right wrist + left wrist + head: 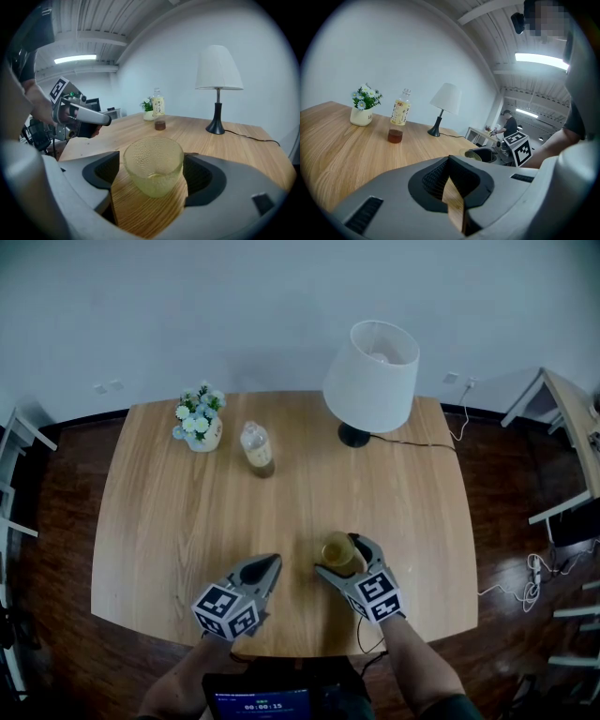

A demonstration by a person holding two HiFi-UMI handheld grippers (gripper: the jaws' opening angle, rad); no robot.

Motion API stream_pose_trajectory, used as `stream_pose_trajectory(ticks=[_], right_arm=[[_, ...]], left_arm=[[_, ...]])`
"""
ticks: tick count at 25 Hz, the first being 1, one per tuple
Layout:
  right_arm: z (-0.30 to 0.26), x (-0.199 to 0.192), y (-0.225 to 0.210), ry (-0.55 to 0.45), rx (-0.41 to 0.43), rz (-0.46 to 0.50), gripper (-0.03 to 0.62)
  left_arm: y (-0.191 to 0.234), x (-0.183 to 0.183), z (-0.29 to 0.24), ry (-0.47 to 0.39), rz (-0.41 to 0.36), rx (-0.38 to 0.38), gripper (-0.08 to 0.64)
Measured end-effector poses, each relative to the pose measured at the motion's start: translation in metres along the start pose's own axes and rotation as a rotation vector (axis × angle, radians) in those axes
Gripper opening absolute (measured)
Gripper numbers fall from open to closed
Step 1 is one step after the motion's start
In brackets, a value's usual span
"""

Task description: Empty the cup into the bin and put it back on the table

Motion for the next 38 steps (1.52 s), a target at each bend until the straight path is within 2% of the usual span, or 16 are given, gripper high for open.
stream_pose_trajectory(ticks=[14, 17, 23, 31, 38], right_arm=[[-0.016, -0.008, -0.005, 0.0, -0.025, 0.029, 0.433], [-0.018, -0.006, -0.008, -0.024, -0.041, 0.036, 0.405], [-0.019, -0.009, -0.009, -0.022, -0.045, 0.026, 0.402], [-0.008, 0.003, -0.001, -0.057, -0.03, 0.026, 0.399], [0.011, 0.033, 0.013, -0.093, -0.025, 0.072, 0.397]], left_arm=[[0.008, -0.017, 0.005, 0.01, 0.022, 0.024, -0.005], [0.007, -0.019, 0.005, 0.011, 0.026, 0.024, -0.005], [0.008, -0.025, 0.009, 0.016, 0.036, 0.033, -0.005], [0.008, -0.009, 0.022, -0.022, 0.035, 0.039, -0.006], [0.004, 0.014, 0.039, -0.076, 0.017, 0.047, -0.005]])
Point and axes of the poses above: the fingertips, and each gripper's own axes: z backward along the fingers, y to its left, x out of its top, the point moved 1 cm from there along z, backward along the fingers, and after that the axes turned 13 degrees about x, right-handed, at the moved point
